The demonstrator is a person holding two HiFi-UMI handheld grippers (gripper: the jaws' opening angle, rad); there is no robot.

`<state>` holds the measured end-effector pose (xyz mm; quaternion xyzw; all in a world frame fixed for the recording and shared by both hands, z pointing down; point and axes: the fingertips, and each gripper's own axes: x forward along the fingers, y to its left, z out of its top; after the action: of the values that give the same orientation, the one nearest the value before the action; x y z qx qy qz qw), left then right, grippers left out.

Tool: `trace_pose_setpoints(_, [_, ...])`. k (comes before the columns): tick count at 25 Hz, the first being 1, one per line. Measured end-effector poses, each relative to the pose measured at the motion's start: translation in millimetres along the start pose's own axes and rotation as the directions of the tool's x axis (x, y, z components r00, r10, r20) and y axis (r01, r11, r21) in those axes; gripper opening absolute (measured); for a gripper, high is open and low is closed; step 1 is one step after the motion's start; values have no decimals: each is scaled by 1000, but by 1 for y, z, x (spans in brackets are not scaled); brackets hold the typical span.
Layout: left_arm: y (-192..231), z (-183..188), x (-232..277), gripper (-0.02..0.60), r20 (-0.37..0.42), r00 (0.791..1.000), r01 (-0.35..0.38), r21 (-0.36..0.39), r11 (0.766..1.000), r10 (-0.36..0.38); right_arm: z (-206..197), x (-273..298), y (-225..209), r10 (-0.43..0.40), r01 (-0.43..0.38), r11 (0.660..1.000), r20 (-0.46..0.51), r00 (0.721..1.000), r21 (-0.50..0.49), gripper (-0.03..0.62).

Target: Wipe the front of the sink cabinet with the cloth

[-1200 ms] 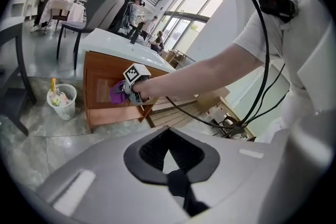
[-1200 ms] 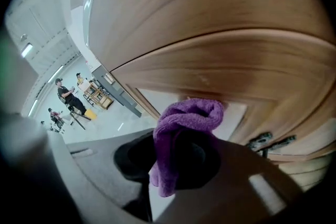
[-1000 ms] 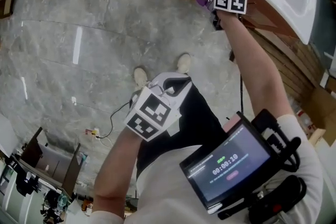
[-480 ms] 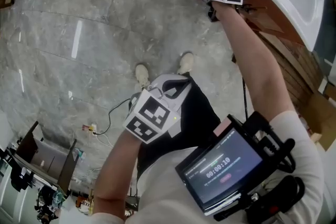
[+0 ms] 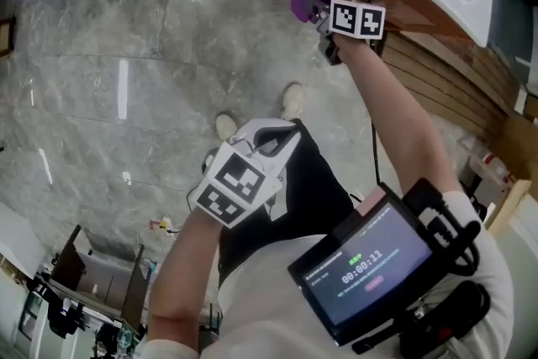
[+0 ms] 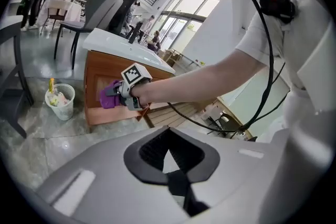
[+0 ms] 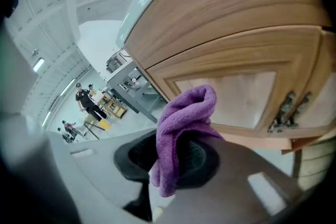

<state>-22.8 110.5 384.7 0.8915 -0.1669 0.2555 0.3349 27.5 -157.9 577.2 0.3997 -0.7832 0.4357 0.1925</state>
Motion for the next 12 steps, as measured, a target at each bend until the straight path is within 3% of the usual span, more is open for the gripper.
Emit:
trace_pose_setpoints(7, [-14,36,39,5,-53,994,101,78,992,-97,-32,-108,-90,-124,120,987,38,991,112,72])
trace_pose_setpoints(12, [-31,58,81,5,-97,984,159,125,979,-147,-57,-187,-185,-277,265,948,45,960,175,72])
